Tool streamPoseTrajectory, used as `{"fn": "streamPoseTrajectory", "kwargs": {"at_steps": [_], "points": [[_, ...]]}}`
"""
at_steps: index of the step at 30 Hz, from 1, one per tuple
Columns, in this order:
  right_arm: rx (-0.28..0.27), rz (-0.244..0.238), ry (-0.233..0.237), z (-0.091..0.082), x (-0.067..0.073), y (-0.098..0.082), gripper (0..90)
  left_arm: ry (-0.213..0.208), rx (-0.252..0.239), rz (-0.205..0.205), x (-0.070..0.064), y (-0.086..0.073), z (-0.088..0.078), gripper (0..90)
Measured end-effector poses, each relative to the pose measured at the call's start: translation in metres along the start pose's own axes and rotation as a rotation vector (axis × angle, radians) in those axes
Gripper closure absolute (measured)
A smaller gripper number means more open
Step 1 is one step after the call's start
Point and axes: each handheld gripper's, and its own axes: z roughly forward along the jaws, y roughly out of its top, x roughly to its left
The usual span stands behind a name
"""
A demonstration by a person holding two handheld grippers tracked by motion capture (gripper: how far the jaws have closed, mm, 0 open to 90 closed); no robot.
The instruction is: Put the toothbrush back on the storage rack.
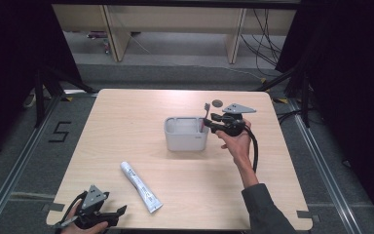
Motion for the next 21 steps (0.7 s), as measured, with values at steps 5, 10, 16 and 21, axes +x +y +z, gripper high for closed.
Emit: {"fn": "streamPoseTrajectory", "kwargs": {"at_steps": [5, 10, 16, 21], "points": [[-0.004, -0.009, 0.0, -0.013, 0.002, -0.004, 47.9, 0.002, 0.005, -0.001, 0.001, 0.0, -0.001, 20.0], [-0.002, 0.012, 0.024, -0.026, 0.008, -0.016, 43.6, 0.007, 0.004, -0.004, 0.0, 0.0, 0.0, 20.0], [0.027, 0.02, 0.025, -0.034, 0.012, -0.021, 39.9, 0.0, 0.0, -0.001, 0.0, 0.0, 0.0, 19.9], [0.061, 0.003, 0.02, -0.042, 0.018, -0.027, 38.4, -0.001, 0.005, 0.008, 0.001, 0.0, -0.001, 19.9]]}}
